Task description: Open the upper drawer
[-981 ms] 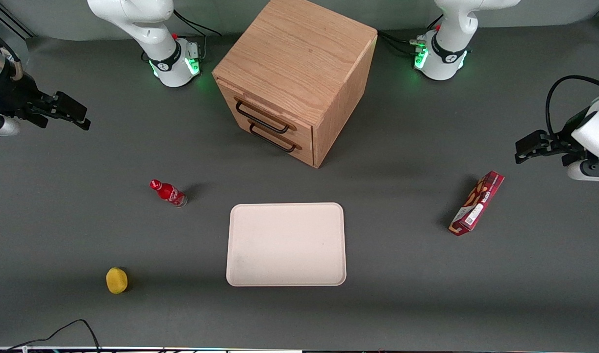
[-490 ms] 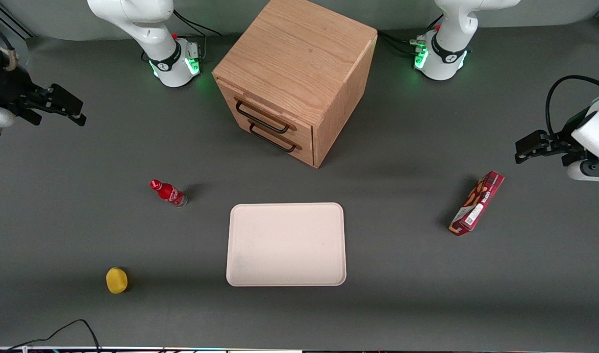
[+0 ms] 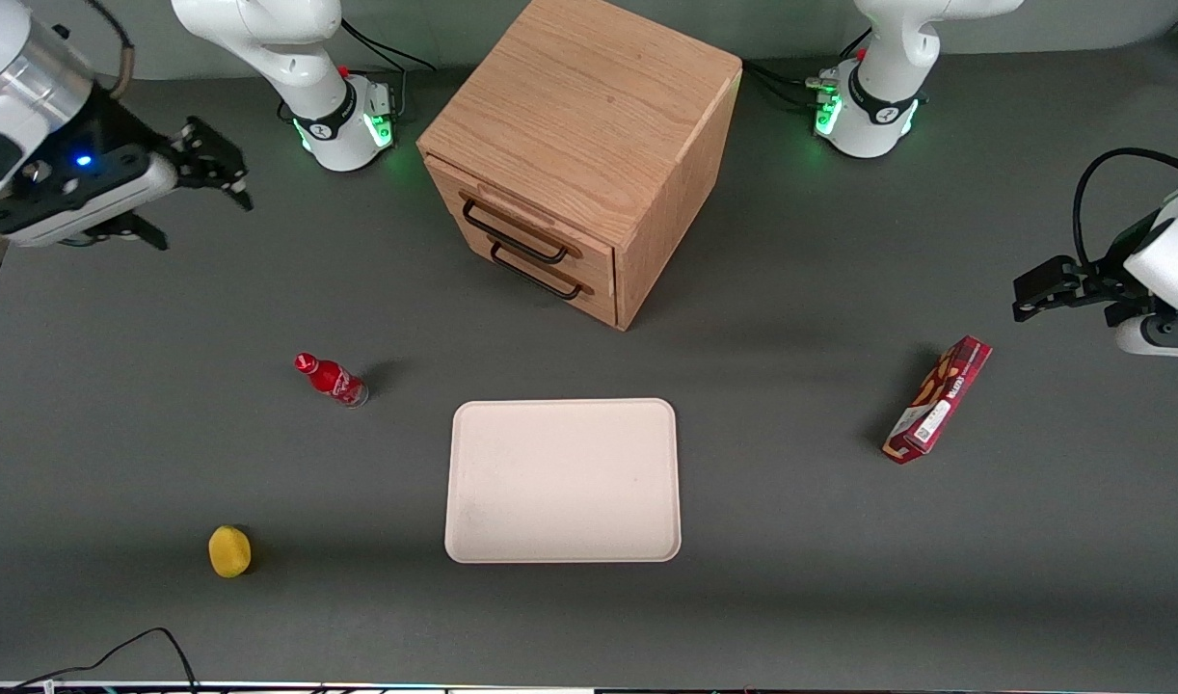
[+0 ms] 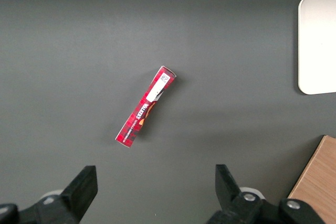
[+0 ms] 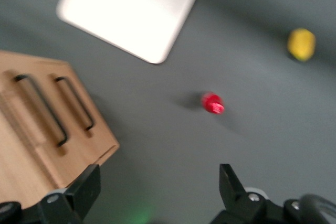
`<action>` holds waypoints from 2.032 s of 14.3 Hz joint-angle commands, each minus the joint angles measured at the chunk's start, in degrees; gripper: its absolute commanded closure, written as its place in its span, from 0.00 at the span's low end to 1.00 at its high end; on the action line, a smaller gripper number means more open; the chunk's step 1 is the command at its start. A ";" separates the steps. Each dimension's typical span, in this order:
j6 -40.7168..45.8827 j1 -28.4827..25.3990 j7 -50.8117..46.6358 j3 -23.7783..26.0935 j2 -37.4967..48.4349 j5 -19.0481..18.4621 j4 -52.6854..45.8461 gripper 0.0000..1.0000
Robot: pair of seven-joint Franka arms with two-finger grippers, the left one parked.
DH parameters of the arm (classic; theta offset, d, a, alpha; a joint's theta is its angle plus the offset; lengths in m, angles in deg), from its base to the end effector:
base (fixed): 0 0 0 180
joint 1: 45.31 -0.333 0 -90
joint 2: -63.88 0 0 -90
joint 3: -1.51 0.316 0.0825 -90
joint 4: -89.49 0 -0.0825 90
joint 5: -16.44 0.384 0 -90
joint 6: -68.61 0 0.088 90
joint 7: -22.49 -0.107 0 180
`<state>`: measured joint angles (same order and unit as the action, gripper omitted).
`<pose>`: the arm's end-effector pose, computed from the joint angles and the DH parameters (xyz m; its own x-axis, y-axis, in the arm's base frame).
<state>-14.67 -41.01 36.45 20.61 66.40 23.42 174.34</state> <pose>0.5062 0.1534 0.6791 0.8697 0.4920 0.0400 0.4935 -0.8641 -0.0995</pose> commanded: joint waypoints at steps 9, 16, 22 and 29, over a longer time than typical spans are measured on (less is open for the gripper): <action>-3.46 -0.69 5.99 17.89 -15.95 2.43 -2.15 0.00; -11.80 -0.52 6.69 21.50 -20.36 4.09 5.83 0.00; -15.33 1.15 12.93 20.80 -19.74 8.58 11.20 0.00; -21.04 2.03 12.93 20.80 -17.20 10.33 18.41 0.00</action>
<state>-34.07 -39.75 47.53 41.62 45.60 31.46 189.12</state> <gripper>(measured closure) 0.000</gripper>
